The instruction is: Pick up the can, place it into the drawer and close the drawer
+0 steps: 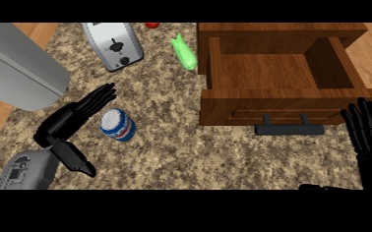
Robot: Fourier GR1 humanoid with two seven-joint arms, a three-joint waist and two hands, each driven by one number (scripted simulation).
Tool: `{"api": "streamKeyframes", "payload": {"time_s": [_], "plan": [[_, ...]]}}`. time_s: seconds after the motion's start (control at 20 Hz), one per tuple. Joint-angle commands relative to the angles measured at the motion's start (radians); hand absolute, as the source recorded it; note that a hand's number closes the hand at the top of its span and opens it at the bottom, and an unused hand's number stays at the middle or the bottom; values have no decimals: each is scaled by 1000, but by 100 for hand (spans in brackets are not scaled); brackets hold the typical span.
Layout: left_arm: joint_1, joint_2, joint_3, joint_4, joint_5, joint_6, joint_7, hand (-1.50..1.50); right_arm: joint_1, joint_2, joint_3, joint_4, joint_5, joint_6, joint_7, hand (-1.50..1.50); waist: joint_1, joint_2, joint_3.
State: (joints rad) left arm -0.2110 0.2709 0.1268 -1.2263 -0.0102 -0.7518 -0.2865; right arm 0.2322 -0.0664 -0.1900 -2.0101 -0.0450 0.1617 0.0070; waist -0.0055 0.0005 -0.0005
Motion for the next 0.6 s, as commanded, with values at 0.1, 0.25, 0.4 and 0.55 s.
{"api": "streamKeyframes", "payload": {"time_s": [0.1, 0.25, 0.4, 0.55], "plan": [[-64, 68, 25, 204, -86, -13, -166, -150, -3, -28, -38, -39, -35, 30, 44, -150, -3, 0, 0], [-74, 68, -1, 249, -124, 0, -206, -150, -23, -18, -49, -47, -44, 19, 67, -150, -1, 0, 0], [-49, 47, -25, 248, -141, 28, -248, -150, -21, -18, -56, -34, -43, 27, 51, -150, 0, 0, 0], [-91, 79, -23, 347, -157, 19, -299, -150, 12, 24, 3, -66, 21, 8, 39, -150, -2, 0, 0]]}}
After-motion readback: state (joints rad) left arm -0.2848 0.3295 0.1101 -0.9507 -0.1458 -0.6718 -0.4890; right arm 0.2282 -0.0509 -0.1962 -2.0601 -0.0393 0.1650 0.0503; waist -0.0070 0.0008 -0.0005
